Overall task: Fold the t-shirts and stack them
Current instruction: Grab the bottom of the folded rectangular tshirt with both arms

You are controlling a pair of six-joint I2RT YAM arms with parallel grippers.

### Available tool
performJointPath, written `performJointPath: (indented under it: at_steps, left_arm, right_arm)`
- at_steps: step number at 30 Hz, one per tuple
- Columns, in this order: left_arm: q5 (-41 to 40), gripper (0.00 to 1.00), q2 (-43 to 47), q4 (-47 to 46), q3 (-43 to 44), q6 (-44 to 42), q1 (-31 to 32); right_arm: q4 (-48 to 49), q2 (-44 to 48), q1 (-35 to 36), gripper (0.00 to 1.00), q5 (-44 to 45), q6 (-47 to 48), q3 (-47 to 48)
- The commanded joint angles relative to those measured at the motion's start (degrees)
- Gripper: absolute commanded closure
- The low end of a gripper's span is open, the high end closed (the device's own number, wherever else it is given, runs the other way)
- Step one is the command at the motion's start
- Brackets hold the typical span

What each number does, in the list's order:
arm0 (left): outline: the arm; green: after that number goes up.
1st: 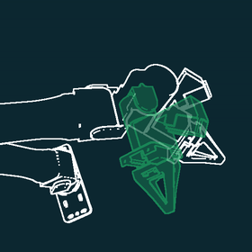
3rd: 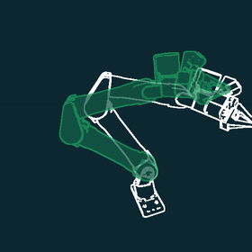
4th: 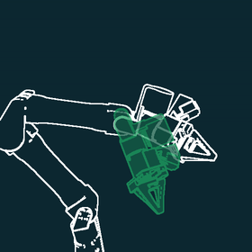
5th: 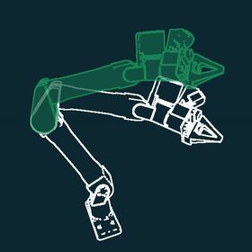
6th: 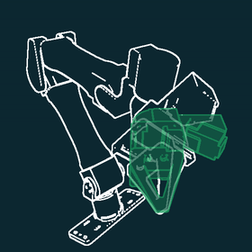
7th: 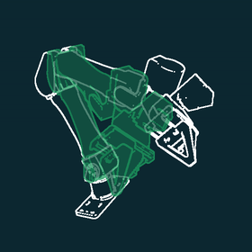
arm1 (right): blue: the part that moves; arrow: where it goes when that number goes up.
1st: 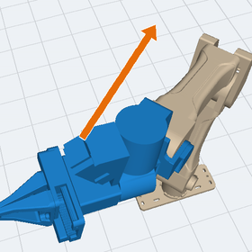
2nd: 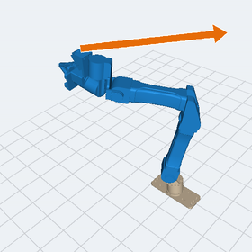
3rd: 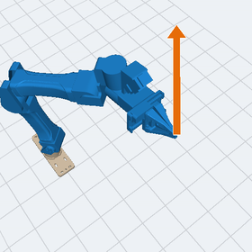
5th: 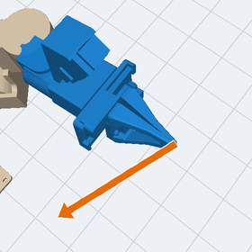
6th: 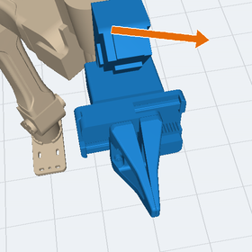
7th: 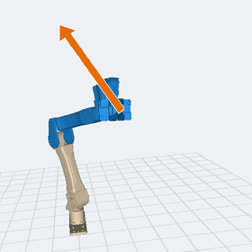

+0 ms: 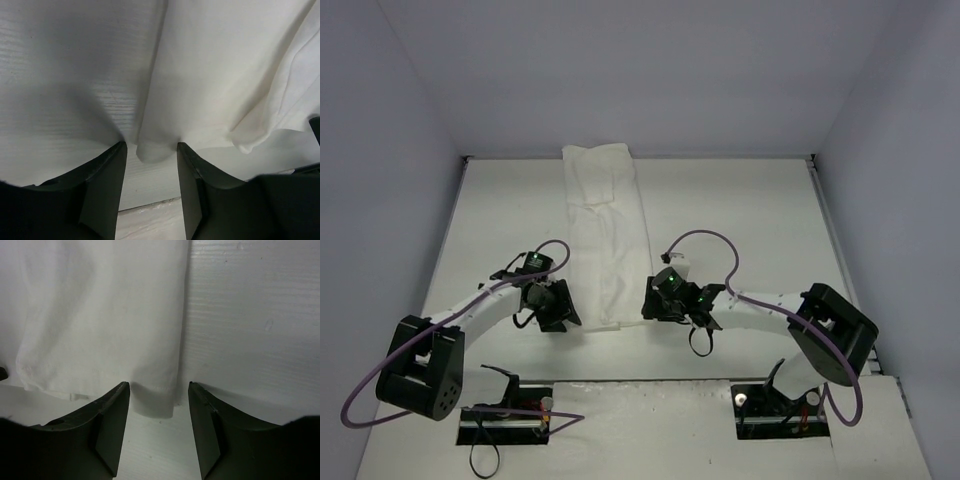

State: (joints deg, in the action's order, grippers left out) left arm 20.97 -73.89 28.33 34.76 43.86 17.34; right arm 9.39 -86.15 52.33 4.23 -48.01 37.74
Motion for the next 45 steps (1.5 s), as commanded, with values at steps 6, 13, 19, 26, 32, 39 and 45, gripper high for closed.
performJointPath:
  at_steps: [6, 13, 19, 26, 32, 39, 45]
  left_arm:
    - [-1.5, 0.69, -2.7, -3.5, 0.1, 0.3, 1.8]
    - [-1.6, 1.0, -3.2, -3.5, -0.4, -0.7, 2.2]
    - [0.2, 1.0, 3.8, 0.8, 2.3, 0.7, 3.1]
    - [1.0, 1.0, 12.0, 6.6, -1.2, 3.8, 6.0]
    - [1.6, 1.0, 17.8, 9.2, -4.3, 8.1, 10.1]
    - [0.2, 1.0, 20.4, 14.9, 3.4, 8.0, 10.1]
    - [-5.0, 1.0, 16.2, 16.4, 14.1, 6.6, 9.5]
  right_arm:
    - [-0.3, -2.2, 1.9, 0.53, 1.8, -3.9, -0.9]
    - [-0.6, -2.3, 2.0, 0.72, 0.4, -4.4, -2.1]
    - [-5.2, 0.8, 2.2, 1.0, 0.7, -2.0, -0.6]
    - [-9.6, 7.1, 2.4, 1.0, -0.4, -1.2, -2.4]
    - [-15.8, 10.7, 3.7, 1.0, -2.8, 0.0, -1.9]
    - [-22.8, 11.8, 3.7, 1.0, -2.6, 4.2, 6.3]
    - [-27.4, 7.2, 2.4, 1.0, 1.2, 10.4, 19.1]
